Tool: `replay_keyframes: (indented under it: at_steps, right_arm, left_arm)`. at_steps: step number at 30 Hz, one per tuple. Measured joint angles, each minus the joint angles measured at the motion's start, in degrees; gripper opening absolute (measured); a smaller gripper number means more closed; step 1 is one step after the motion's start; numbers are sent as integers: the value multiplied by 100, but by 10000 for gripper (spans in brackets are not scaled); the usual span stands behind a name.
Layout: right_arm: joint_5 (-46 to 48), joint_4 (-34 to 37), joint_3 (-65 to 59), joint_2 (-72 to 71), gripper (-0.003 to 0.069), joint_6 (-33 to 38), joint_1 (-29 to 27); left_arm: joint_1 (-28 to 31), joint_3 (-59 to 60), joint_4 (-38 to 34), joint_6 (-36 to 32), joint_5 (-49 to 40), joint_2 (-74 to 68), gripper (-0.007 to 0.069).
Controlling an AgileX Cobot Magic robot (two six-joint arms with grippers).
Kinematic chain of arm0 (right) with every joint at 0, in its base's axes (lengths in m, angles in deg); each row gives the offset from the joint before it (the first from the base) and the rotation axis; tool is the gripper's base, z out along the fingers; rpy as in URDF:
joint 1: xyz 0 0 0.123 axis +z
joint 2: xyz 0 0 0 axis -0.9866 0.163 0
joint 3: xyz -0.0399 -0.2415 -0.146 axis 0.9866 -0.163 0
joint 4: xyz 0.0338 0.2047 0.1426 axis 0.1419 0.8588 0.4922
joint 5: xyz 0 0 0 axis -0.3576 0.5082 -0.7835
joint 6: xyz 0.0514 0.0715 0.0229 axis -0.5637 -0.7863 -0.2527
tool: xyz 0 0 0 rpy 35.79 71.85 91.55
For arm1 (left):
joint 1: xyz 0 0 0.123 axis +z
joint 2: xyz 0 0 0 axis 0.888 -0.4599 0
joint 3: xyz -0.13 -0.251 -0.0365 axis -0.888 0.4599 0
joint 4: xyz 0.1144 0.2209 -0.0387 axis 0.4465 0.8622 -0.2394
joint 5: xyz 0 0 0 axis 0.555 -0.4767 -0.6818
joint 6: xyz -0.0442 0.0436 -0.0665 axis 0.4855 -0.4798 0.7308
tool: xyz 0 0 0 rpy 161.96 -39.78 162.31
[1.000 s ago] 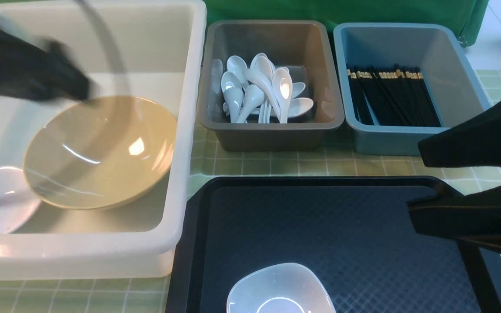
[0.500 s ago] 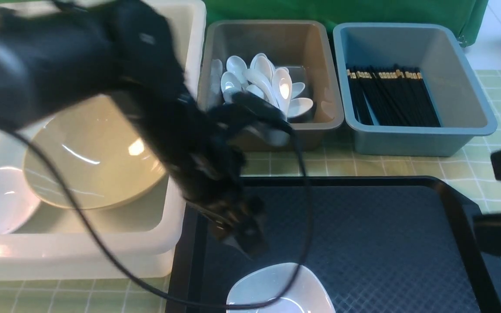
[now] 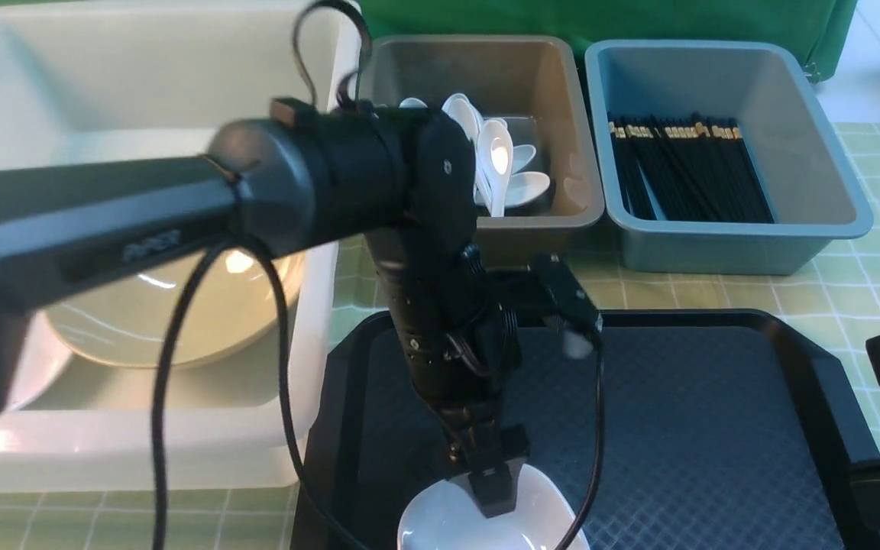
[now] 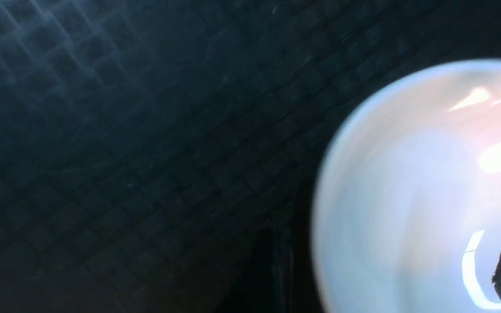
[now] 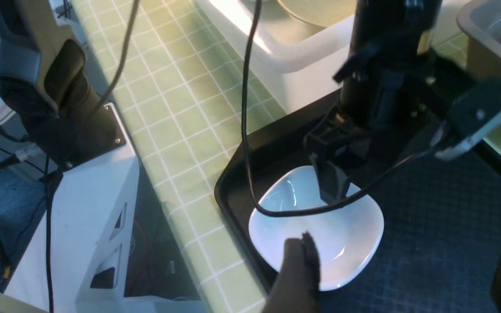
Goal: On green table put chopsticks spoon bowls plates into blue grey white boxes.
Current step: 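Grasp the small white bowl on the black tray by its rim with the left gripper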
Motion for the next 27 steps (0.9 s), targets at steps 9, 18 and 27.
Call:
replay_keyframes:
  at_steps: [9, 18, 27]
  right_arm:
    - [18, 17, 0, -7, 556, -5, 0]
    - [38, 22, 0, -7, 556, 1, 0]
    - [11, 195, 0, -7, 556, 269, 0]
  left_arm:
    - [11, -44, -146, -58, -23, -627, 589]
    - [124, -70, -465, -152, 7, -807, 76]
    - [882, -18, -1132, -295, 45, 59, 15]
